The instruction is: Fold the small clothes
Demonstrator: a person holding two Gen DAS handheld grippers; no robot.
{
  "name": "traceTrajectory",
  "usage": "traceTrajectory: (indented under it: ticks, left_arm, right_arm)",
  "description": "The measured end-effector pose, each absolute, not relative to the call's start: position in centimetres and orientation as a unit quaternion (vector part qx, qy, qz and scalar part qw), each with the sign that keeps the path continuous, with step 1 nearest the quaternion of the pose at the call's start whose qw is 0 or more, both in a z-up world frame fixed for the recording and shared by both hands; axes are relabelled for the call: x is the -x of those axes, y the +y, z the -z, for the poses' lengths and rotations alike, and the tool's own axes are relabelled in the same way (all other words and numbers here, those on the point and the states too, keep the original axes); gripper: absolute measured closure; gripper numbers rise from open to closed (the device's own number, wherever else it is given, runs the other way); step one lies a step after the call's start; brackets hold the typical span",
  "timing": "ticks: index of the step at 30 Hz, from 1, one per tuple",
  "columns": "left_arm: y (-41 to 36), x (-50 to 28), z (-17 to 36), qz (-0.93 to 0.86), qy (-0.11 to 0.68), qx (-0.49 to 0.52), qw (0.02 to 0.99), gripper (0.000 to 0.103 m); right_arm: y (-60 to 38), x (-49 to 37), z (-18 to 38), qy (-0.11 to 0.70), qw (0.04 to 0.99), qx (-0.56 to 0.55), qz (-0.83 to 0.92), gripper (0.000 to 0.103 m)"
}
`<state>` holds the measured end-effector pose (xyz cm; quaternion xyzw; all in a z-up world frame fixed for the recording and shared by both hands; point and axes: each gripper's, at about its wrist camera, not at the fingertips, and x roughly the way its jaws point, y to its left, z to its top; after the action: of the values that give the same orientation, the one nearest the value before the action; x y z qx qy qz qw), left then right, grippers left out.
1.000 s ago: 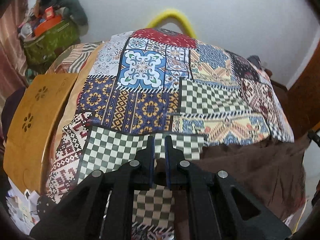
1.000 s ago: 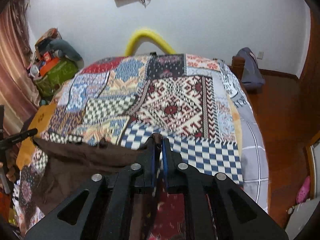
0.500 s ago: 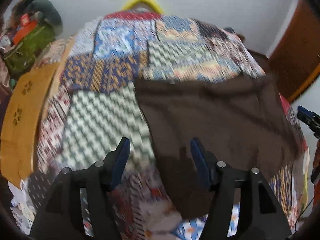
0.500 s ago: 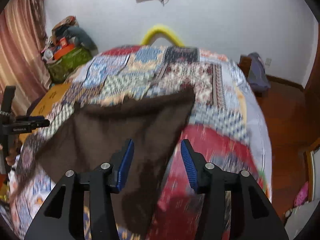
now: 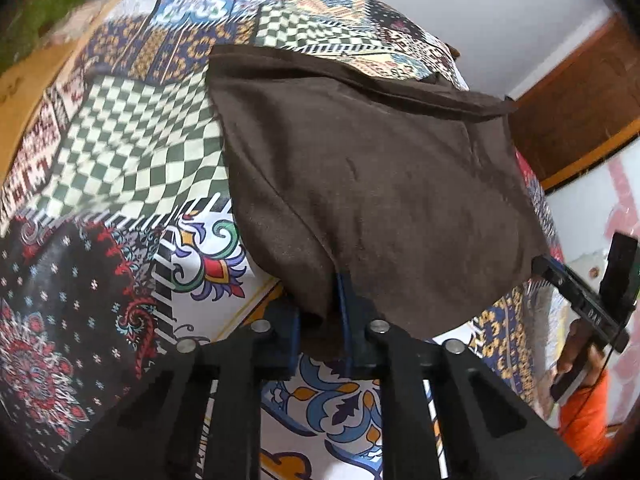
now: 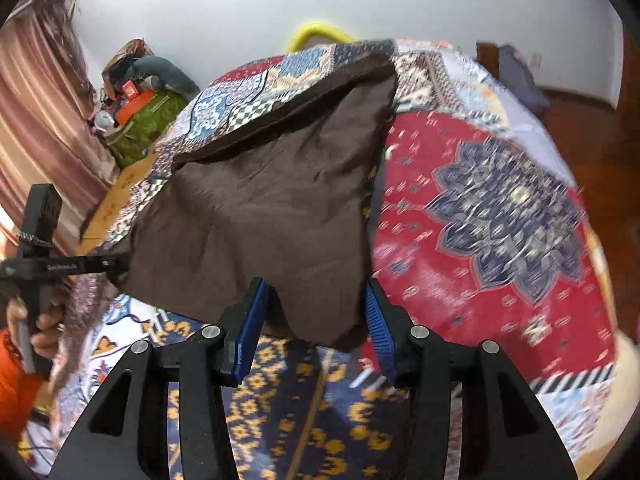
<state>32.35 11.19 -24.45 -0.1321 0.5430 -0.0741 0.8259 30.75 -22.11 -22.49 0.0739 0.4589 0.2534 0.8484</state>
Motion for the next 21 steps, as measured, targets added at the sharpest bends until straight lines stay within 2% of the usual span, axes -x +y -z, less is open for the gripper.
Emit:
traceTrajectory:
  ticks: [2, 9, 13, 16, 20, 21]
  left_arm:
    - [10.7, -31.7, 24.1, 0.076, 0.544, 0.119, 0.827, 0.091]
    - [10.1, -26.8, 23.0, 0.111, 0.551, 0.122, 0.818, 0.091]
    - [8.2, -24.0, 22.2, 0.152, 0.556, 0.121, 0.808, 0.091]
    - [6.6, -22.6, 21.0, 0.152, 0.545, 0.075, 0.821, 0.087]
    - [7.7, -23.0, 18.8, 0.117, 0.513, 0.058, 0.848, 0.074]
    - [8.4, -23.5, 18.2, 0.098, 0.504, 0.05, 0.857, 0.067]
  right_arm:
    - [-21.5, -30.7, 22.9, 0.467, 0.843, -0.067, -0.259, 0.088]
    - [-22.6, -31.4, 22.2, 0.471, 0.835, -0.079, -0.274, 0.093]
    - [-22.6, -32.1, 21.4, 0.471, 0.837, -0.045, -0.274, 0.093]
    - [-22.4, -32.8, 21.3, 0.471, 0.839, -0.021, -0.271, 0.094]
    - [-22.2, -34.4, 21.0, 0.468, 0.845, 0.008, -0.258, 0.095]
    - [-22.2, -35.0, 20.9, 0.468, 0.846, 0.011, -0.255, 0.095]
